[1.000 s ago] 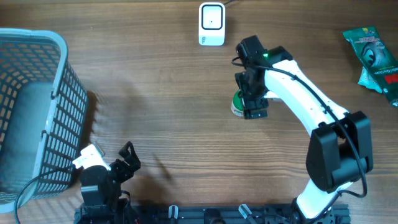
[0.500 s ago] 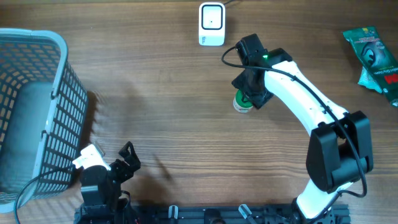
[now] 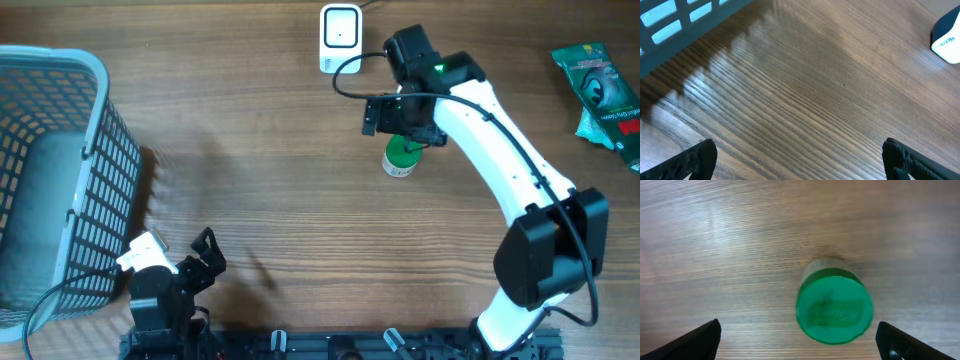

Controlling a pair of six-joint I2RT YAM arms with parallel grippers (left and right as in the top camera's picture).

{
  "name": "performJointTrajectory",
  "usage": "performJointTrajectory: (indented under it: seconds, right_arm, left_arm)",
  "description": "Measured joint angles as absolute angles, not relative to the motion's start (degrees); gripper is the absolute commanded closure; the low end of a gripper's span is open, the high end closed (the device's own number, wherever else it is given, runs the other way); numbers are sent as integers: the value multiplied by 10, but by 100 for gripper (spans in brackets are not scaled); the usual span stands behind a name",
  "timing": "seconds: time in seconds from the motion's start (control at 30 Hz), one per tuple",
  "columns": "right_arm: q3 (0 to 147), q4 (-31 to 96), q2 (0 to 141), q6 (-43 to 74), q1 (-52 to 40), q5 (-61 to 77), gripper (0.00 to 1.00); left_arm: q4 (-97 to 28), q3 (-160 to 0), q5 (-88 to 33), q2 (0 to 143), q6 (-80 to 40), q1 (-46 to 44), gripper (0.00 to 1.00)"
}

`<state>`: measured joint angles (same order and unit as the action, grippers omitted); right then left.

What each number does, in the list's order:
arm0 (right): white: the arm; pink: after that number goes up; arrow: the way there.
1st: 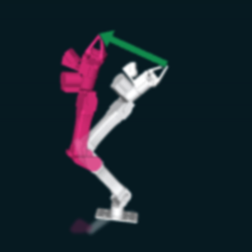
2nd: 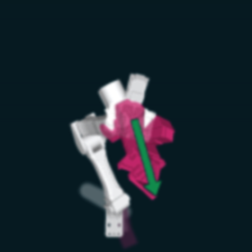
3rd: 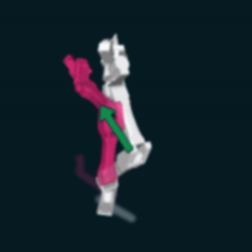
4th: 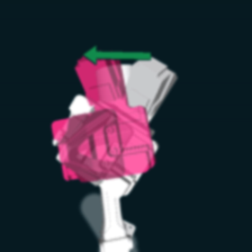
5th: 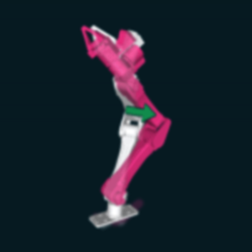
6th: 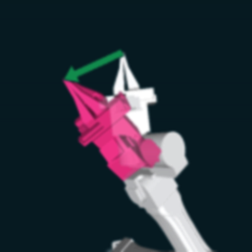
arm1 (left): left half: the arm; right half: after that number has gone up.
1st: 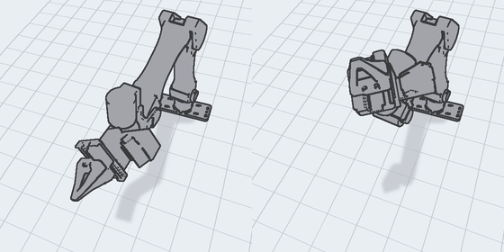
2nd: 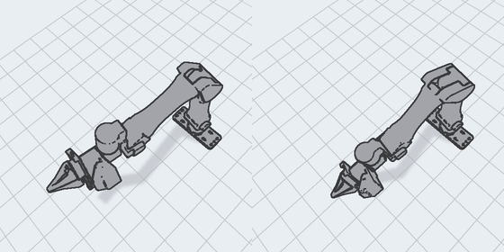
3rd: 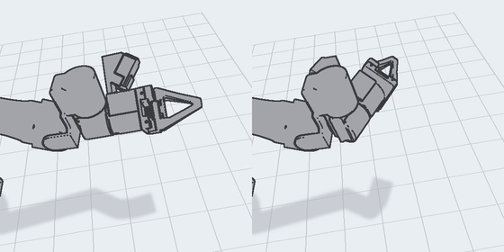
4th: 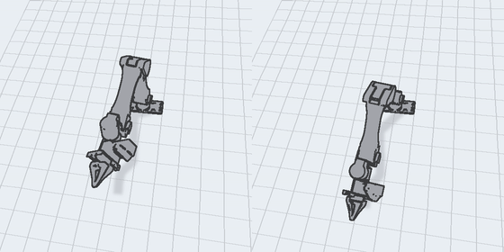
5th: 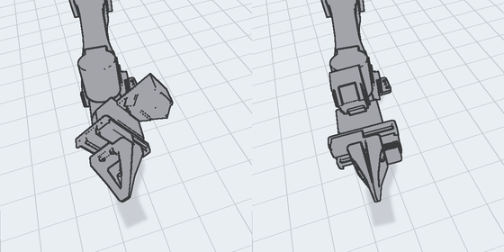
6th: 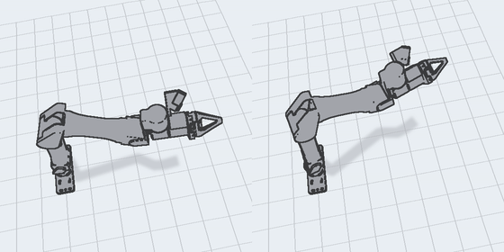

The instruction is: Scan the item barcode

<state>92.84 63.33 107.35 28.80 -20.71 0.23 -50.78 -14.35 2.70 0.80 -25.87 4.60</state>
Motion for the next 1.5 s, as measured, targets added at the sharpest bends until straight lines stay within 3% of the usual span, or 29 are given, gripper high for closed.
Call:
performJointTrajectory:
  seconds: [0.17, 0.4, 0.8, 0.97, 1.5]
  right_arm:
    - [929, 665, 1103, 275, -137, 47, 0]
    - [929, 661, 1183, 265, -163, 64, 3]
    - [929, 641, 1246, 253, -163, 31, 27]
    - [932, 647, 1248, 256, -163, 30, 46]
    - [1054, 858, 1272, 176, -163, 131, 50]
  left_arm:
    - [-508, -143, 27, 8, -259, 46, 0]
    - [-508, -143, 27, 8, -259, 46, 0]
    - [-508, -143, 27, 8, -259, 46, 0]
    - [-508, -143, 27, 8, -259, 46, 0]
    - [-508, -143, 27, 8, -259, 46, 0]
